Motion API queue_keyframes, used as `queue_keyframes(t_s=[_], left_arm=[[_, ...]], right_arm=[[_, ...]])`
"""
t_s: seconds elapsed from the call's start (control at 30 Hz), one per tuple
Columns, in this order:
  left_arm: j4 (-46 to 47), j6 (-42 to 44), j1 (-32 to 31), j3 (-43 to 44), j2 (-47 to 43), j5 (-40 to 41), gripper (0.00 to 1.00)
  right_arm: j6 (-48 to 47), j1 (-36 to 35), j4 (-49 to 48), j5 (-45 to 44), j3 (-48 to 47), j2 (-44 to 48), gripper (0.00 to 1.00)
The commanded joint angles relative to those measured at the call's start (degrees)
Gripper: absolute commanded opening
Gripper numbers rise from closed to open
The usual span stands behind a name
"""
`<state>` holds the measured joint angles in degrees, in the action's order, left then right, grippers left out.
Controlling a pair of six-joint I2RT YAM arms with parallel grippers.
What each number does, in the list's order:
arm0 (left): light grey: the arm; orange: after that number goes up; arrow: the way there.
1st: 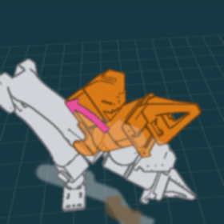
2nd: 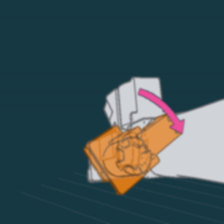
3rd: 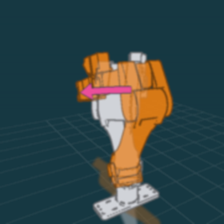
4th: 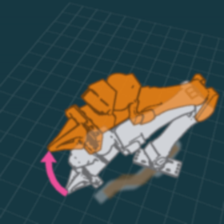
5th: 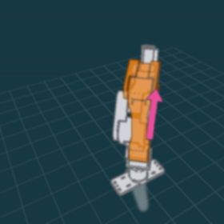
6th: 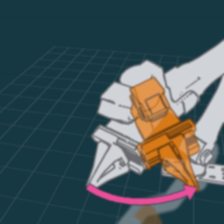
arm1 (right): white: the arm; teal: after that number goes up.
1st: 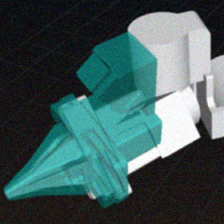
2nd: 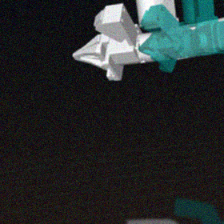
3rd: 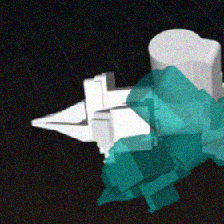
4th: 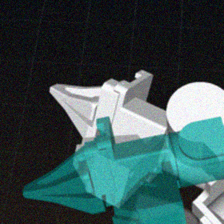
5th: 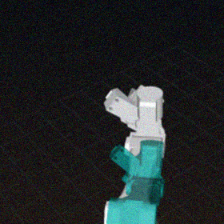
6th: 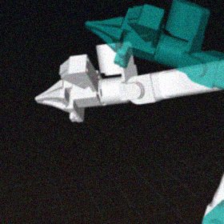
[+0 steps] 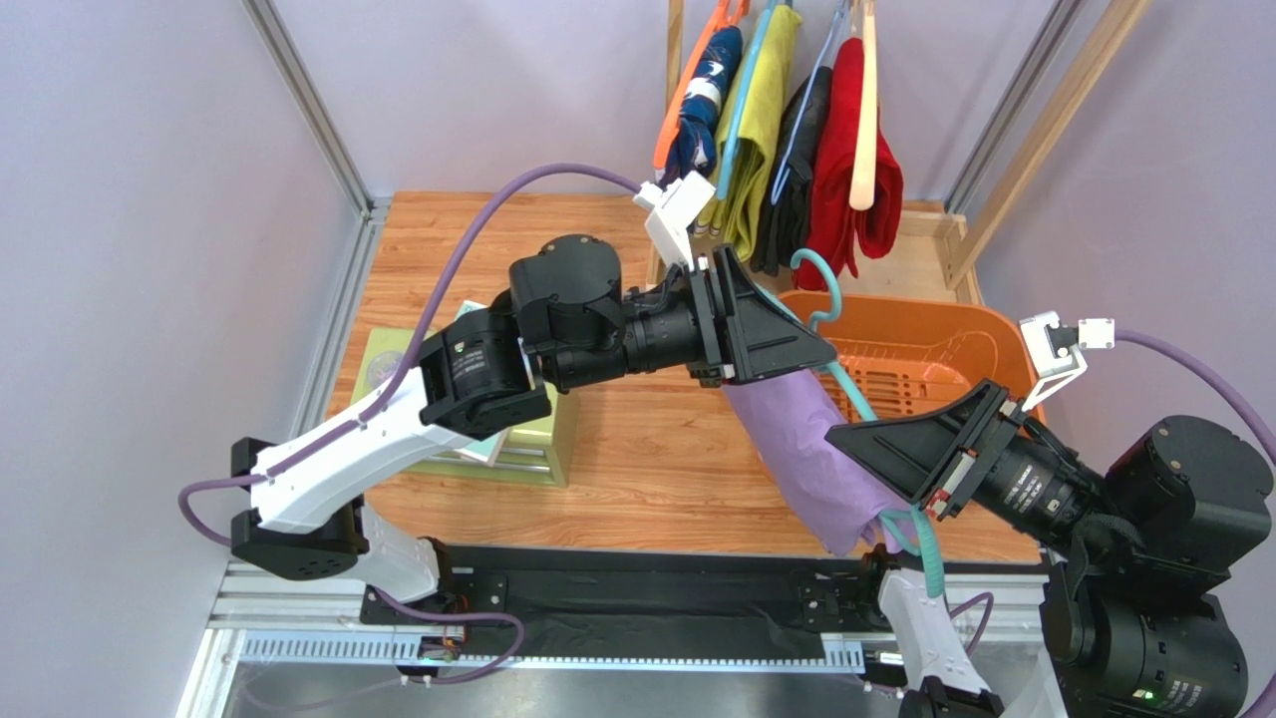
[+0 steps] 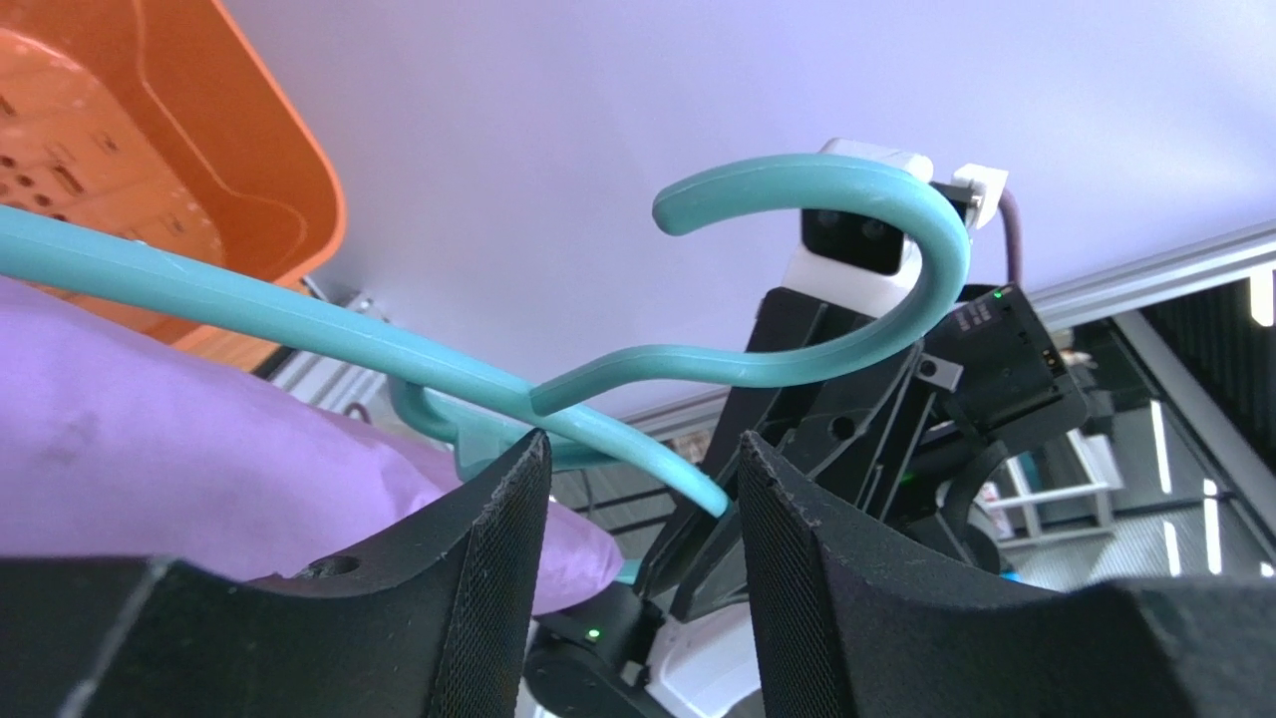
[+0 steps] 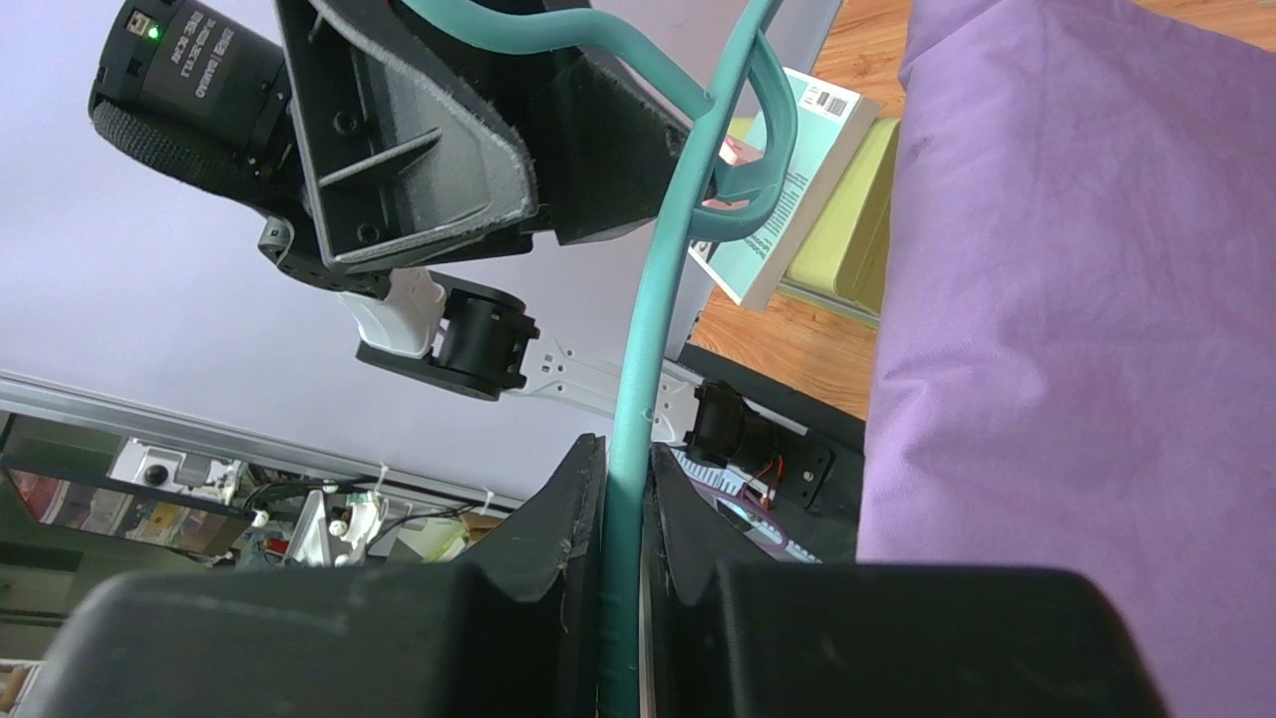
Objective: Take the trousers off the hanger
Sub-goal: Pass the hanger from the right arm to the left
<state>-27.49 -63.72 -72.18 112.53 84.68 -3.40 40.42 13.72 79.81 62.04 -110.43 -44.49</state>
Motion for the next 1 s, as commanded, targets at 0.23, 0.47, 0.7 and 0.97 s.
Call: queue_keyframes(t_s=[0.23,0.47,0.7,0.97], left_arm=[[2.7,-5.32,0.01,-16.02,-17.01,15.44,0.73],[4.11,-14.75,2.05,-9.09,-8.77,10.87,0.73],[3.4,-21.17,2.22,-6.71,-5.5,9.9,0.72],[6.04,-22.76,2.92,-4.87,-3.22,11.22,0.64]], right_arm=[[1.84,0.17,-7.82,3.52,-0.93,-0.25,0.0],[4.57,0.08,-11.34,5.55,-2.07,-0.34,0.0],[6.07,0.17,-13.36,5.9,-2.33,0.02,0.0],[6.33,-0.44,-13.8,6.78,-0.58,0.63,0.0]])
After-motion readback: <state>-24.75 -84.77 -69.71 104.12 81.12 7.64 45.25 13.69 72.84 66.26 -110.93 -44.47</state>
